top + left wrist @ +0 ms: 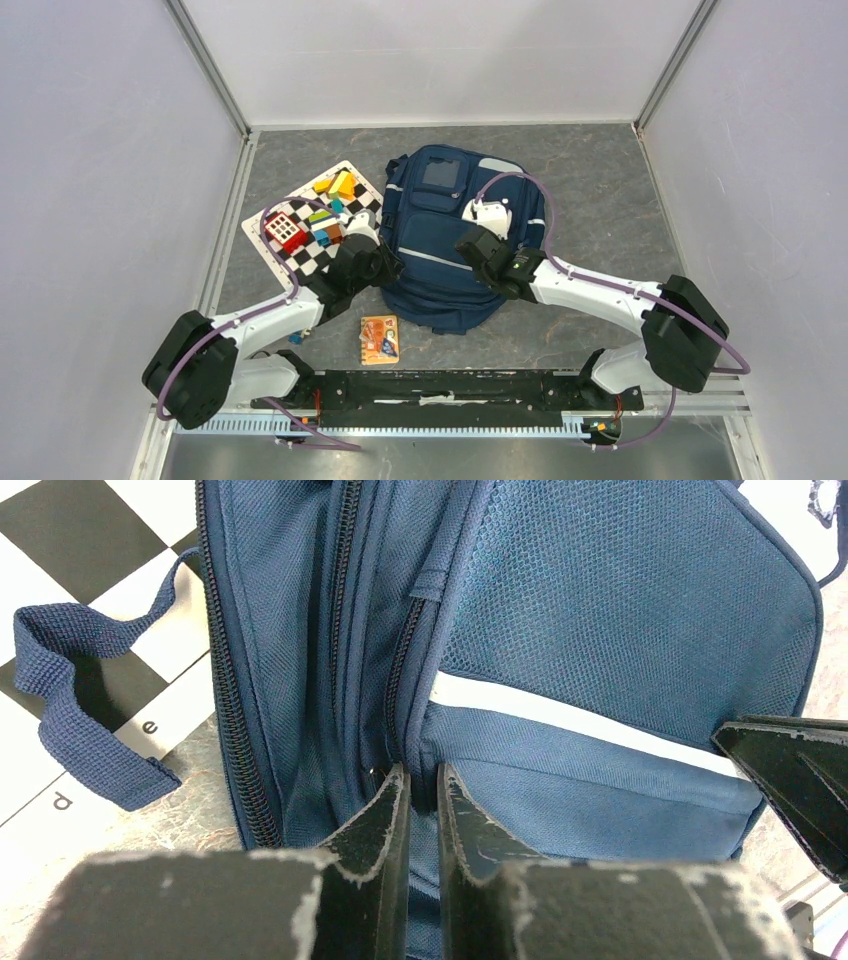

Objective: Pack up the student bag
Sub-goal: Unzip the student bag at the center of the board.

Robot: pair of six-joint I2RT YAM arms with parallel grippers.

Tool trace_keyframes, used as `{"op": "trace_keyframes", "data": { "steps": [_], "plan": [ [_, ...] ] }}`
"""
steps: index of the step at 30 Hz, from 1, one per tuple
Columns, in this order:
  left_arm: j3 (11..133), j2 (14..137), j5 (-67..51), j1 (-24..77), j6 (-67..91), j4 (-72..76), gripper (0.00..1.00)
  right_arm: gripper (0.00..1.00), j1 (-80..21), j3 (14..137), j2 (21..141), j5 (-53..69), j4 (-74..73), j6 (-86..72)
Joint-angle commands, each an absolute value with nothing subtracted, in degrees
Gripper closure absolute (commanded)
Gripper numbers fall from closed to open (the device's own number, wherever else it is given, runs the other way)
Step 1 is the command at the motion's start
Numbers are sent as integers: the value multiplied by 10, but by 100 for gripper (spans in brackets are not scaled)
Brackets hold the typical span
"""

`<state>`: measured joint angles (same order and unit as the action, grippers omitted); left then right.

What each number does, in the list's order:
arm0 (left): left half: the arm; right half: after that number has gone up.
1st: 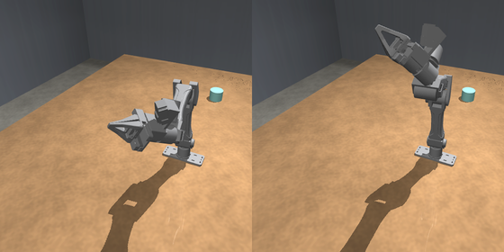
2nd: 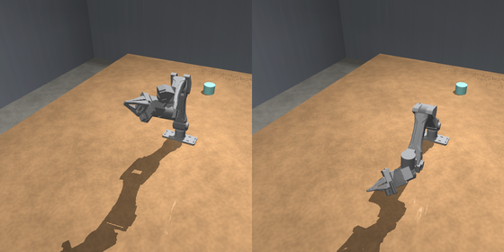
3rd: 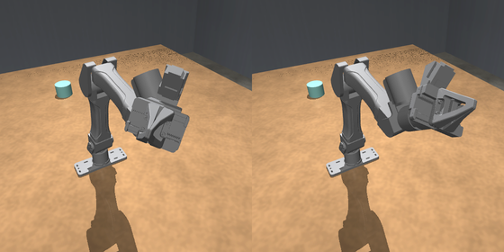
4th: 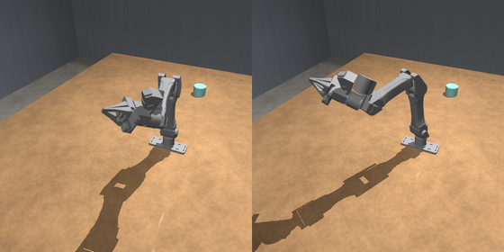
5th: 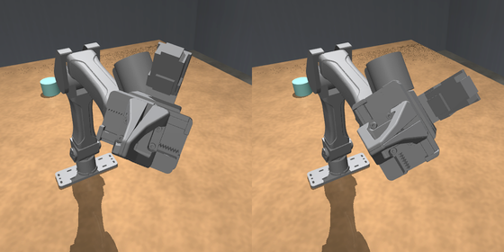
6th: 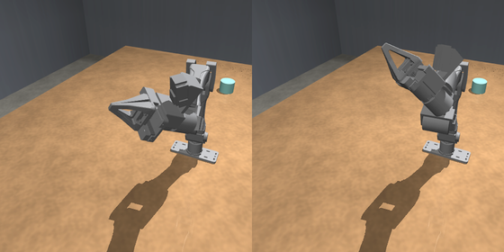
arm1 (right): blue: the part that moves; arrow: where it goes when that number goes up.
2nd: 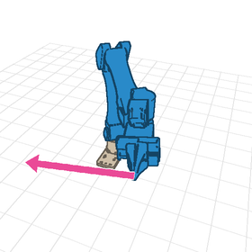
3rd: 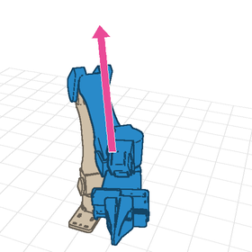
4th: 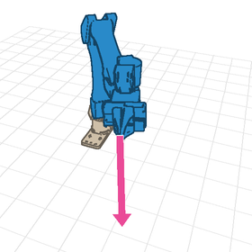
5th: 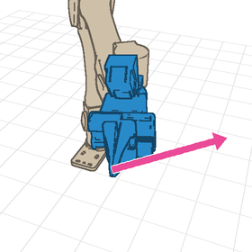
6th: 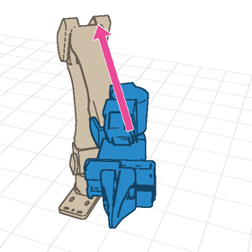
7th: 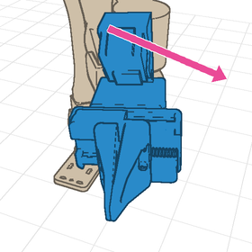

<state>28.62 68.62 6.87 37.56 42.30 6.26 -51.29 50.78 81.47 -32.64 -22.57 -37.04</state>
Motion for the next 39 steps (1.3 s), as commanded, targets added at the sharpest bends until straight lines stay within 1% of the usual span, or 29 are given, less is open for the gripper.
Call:
{"op": "trace_keyframes", "data": {
  "steps": [1,2,3,6,11,18,21,22,24,26,29,30,32,39],
  "plan": [
    [273,673,39,379,405,99,89,92,-514,511,815,-347,-261,-395],
    [270,673,34,380,406,105,90,97,-514,511,813,-341,-252,-396],
    [269,675,29,381,406,110,90,100,-514,511,809,-334,-241,-397],
    [264,682,17,386,409,121,94,100,-518,512,799,-325,-204,-400],
    [256,687,9,394,424,148,97,100,-527,536,817,-319,-143,-389],
    [261,683,9,399,421,149,97,100,-535,605,890,-292,-121,-361],
    [267,676,17,399,414,129,97,100,-545,629,896,-320,-147,-350],
    [268,672,21,399,413,123,97,98,-545,628,889,-326,-157,-349],
    [265,666,22,399,411,118,97,85,-545,620,867,-344,-181,-348],
    [259,662,21,401,416,123,97,78,-545,606,841,-355,-206,-349],
    [251,667,14,418,432,145,98,57,-543,578,802,-359,-239,-348],
    [252,671,16,431,437,151,98,51,-539,567,789,-356,-251,-347],
    [258,685,24,459,445,155,98,44,-528,549,768,-352,-276,-347],
    [286,706,88,549,474,154,98,43,-453,476,697,-282,-287,-297]
  ]
}}
